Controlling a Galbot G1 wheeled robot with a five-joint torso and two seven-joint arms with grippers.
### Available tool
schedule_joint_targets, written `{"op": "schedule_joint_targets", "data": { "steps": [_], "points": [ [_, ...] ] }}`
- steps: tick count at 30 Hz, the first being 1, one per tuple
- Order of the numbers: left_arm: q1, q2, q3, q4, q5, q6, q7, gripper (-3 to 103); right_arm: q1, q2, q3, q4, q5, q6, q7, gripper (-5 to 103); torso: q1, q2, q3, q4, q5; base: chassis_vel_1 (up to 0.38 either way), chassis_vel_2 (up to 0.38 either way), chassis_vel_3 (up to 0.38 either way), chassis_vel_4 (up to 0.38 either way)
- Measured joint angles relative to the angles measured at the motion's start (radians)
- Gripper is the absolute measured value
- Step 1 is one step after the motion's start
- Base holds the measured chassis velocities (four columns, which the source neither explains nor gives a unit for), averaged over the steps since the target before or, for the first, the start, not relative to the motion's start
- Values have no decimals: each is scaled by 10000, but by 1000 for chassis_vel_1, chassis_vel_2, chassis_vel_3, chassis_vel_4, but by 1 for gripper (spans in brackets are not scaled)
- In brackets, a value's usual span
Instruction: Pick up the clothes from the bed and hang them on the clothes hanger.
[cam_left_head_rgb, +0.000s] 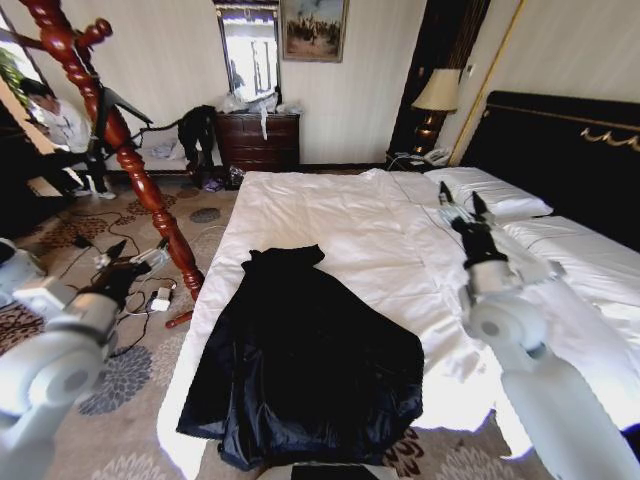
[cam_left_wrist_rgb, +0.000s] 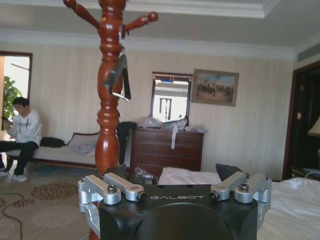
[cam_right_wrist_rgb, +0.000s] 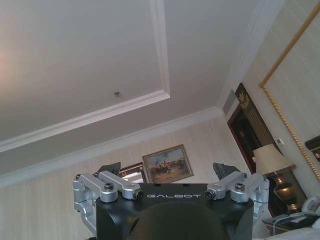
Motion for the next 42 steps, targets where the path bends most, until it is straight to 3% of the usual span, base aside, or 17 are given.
{"op": "schedule_joint_targets", "data": {
  "steps": [4,6,7,8,10,13,14,16,18,19,22,23,29,33,34,38,42],
  "points": [
    [170,206,-911,-219,-190,-84,83,100,-200,-208,311,104,58,-16,221,100,3,-2,2,3,-1,0,0,0,0],
    [137,698,-1617,-210,-626,-97,229,100,-230,-441,610,157,185,-169,429,100,3,-1,2,4,-4,0,0,0,0],
    [-66,1336,-2084,-77,-1373,23,218,100,-229,-621,832,157,286,-272,545,100,2,-1,1,4,-3,0,0,0,0],
    [-66,1336,-2084,-77,-1373,23,218,100,-229,-621,832,157,286,-272,545,100,2,-1,1,4,-3,0,0,0,0],
    [-647,2243,-2229,307,-2408,230,29,100,-162,-764,1052,125,432,-356,650,100,2,-1,2,-1,-1,0,0,0,0],
    [-2215,3946,-1583,1413,-3400,386,-328,100,121,-747,1052,72,548,-474,747,100,6,-3,4,-11,-11,0,0,0,0],
    [-2215,3946,-1583,1413,-3400,386,-328,100,121,-747,1052,72,548,-474,747,100,6,-3,4,-11,-11,0,0,0,0],
    [-2701,5042,-1614,2279,-3663,448,-402,100,679,-615,400,-179,546,-501,764,100,6,-4,4,-13,3,0,0,0,0],
    [-2993,6065,-1768,3191,-4037,672,-610,100,1209,-448,-345,-499,503,-504,763,100,6,-3,4,16,5,0,0,0,0],
    [-2993,6065,-1768,3191,-4037,672,-610,100,1209,-448,-345,-499,503,-504,763,100,6,-3,4,16,5,0,0,0,0],
    [-3747,7304,-1316,4717,-4499,763,-589,100,1448,-223,-724,-633,403,-507,765,100,7,-3,4,3,-18,0,0,0,0],
    [-3797,7786,-1259,5318,-4551,758,-449,100,1487,-156,-764,-639,390,-516,766,100,6,-3,4,-5,-2,0,0,0,0],
    [-3709,8661,-1185,7046,-4796,764,42,100,1590,-77,-884,-736,339,-533,768,100,5,-4,4,-2,-5,0,0,0,0],
    [-3452,9176,-1098,8160,-5150,285,668,100,1845,6,-1222,-913,266,-536,767,100,2,-3,2,6,-3,0,0,0,0],
    [-3452,9176,-1098,8160,-5150,285,668,100,1845,6,-1222,-913,266,-536,767,100,2,-3,2,6,-3,0,0,0,0],
    [-2996,9748,-966,8871,-5637,-583,1887,100,2053,196,-1589,-1114,144,-540,769,100,4,-4,3,-1,-1,0,0,0,0],
    [-2819,9823,-801,8799,-5686,-642,1879,100,2086,291,-1724,-1203,73,-540,771,100,3,-3,3,-1,-1,0,0,0,0]
  ]
}}
